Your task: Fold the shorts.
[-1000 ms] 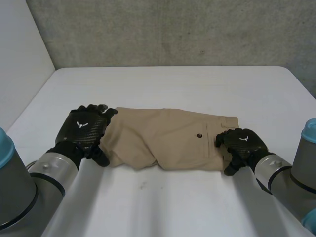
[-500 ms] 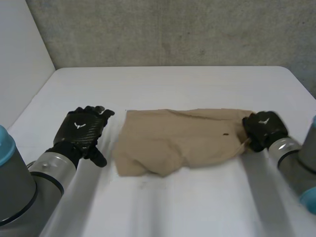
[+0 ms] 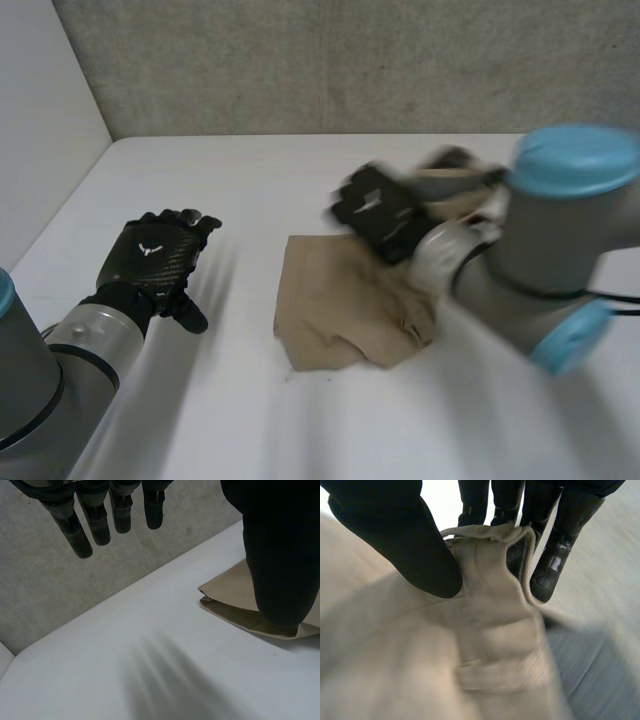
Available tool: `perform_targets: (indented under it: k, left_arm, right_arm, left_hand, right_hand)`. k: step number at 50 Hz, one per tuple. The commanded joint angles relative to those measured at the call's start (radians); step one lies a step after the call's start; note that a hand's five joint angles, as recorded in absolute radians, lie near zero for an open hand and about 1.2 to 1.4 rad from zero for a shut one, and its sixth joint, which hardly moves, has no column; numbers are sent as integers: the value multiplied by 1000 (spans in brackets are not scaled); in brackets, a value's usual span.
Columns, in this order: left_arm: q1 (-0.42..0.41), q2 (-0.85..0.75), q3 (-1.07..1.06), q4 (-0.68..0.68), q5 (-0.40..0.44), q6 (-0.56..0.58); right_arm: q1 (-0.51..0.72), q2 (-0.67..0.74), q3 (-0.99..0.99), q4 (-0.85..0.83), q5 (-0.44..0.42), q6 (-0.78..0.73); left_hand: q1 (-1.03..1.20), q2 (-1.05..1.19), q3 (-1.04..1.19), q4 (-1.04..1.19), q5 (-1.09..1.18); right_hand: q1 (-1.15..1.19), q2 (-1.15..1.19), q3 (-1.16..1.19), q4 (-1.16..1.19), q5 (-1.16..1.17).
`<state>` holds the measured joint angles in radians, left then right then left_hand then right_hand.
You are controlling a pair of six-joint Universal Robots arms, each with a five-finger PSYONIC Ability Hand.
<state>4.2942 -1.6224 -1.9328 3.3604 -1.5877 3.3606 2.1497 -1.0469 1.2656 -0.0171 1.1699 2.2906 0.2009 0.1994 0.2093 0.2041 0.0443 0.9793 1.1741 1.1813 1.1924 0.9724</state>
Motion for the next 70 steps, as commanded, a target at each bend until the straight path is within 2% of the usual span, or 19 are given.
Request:
perform_targets:
  k: [1, 2, 3, 5, 6, 7, 9, 14, 18, 22, 27, 34, 40, 46, 53, 59, 62, 67, 70]
  left_arm:
    - [1, 1, 0, 1, 0, 0]
    - [1, 1, 0, 1, 0, 0]
    - [4, -1, 2, 1, 2, 0]
    - [6, -1, 5, 4, 3, 0]
    - [6, -1, 8, 4, 3, 0]
    - [7, -2, 17, 5, 3, 0]
    - [7, -4, 29, 8, 5, 0]
    - [-1, -22, 100, 10, 5, 0]
    - [-34, -85, 179, 13, 8, -3]
    - [-126, -210, 335, 11, 2, -30]
    - [-186, -365, 512, -16, 3, -75]
    - [-205, -572, 692, -166, -8, -121]
    - [-208, -695, 750, -294, -147, -150]
    - [-202, -714, 724, -352, -175, -147]
    - [-212, -588, 706, -361, -167, -150]
    - [-232, -384, 689, -358, -153, -150]
    - [-223, -254, 683, -361, -155, -152]
    - [-173, -76, 670, -401, -158, -153]
    - [-74, 41, 641, -504, -153, -156]
  right_arm:
    - [113, 150, -40, 3, -159, 6]
    - [117, 156, -40, 3, -171, 15]
    - [125, 154, -38, 3, -183, 23]
    - [124, 150, -40, 5, -179, 32]
    - [118, 133, -41, 3, -168, 56]
    - [116, 118, -41, 3, -159, 76]
    - [113, 73, -43, 2, -129, 133]
    - [38, -42, -48, 6, 25, 447]
    - [-14, -96, -26, 20, 68, 617]
    - [-51, -122, -26, 61, 80, 707]
    - [-67, -82, -86, 141, 123, 722]
    - [-62, 137, -248, 294, 200, 722]
    - [-62, 287, -330, 373, 208, 714]
    - [-65, 334, -342, 396, 266, 658]
    - [-59, 210, -339, 390, 318, 570]
    - [-60, 26, -321, 297, 347, 618]
    - [-62, -97, -276, 220, 416, 678]
    - [-68, -263, -197, 184, 533, 701]
    - [-70, -344, -128, 189, 574, 699]
  left_hand:
    - [-26, -25, -35, -30, -44]
    - [-26, -25, -35, -30, -44]
    - [-26, -25, -35, -30, -44]
    - [-26, -25, -35, -30, -44]
    - [-26, -25, -35, -30, -44]
    - [-26, -25, -35, -30, -44]
    - [-26, -24, -34, -29, -43]
    - [-23, -21, -31, -26, -41]
    - [-17, -15, -25, -20, -35]
    - [-2, -1, -10, -5, -20]
    - [7, 8, -2, 4, -11]
    - [13, 14, 4, 9, -5]
    - [7, 8, -2, 4, -11]
    - [-2, -1, -10, -5, -20]
    - [-8, -6, -16, -11, -26]
    - [-17, -15, -25, -20, -35]
    - [-17, -15, -25, -20, -35]
    - [-2, -1, -10, -5, -20]
    - [-5, -4, -13, -8, -23]
  right_hand:
    - [409, 214, 207, 196, 242]
    - [313, 118, 111, 100, 146]
    - [-83, -278, -285, -296, -251]
    - [-432, -626, -634, -645, -599]
    - [-727, -922, -929, -940, -895]
    - [-805, -1000, -1007, -1018, -972]
    - [-805, -1000, -1007, -1018, -972]
    - [-805, -1000, -1007, -1018, -972]
    - [-805, -1000, -1007, -1018, -972]
    - [-805, -1000, -1007, -1018, -972]
    - [-805, -1000, -1007, -1018, -972]
    - [-805, -1000, -1007, -1018, -972]
    - [-805, -1000, -1007, -1018, -972]
    - [-805, -1000, -1007, -1018, -972]
    - [-805, -1000, -1007, -1018, -972]
    - [-805, -1000, -1007, -1018, -972]
    - [-805, -1000, -1007, -1018, -972]
    - [-805, -1000, -1007, -1018, -972]
    - [-805, -1000, -1007, -1018, -972]
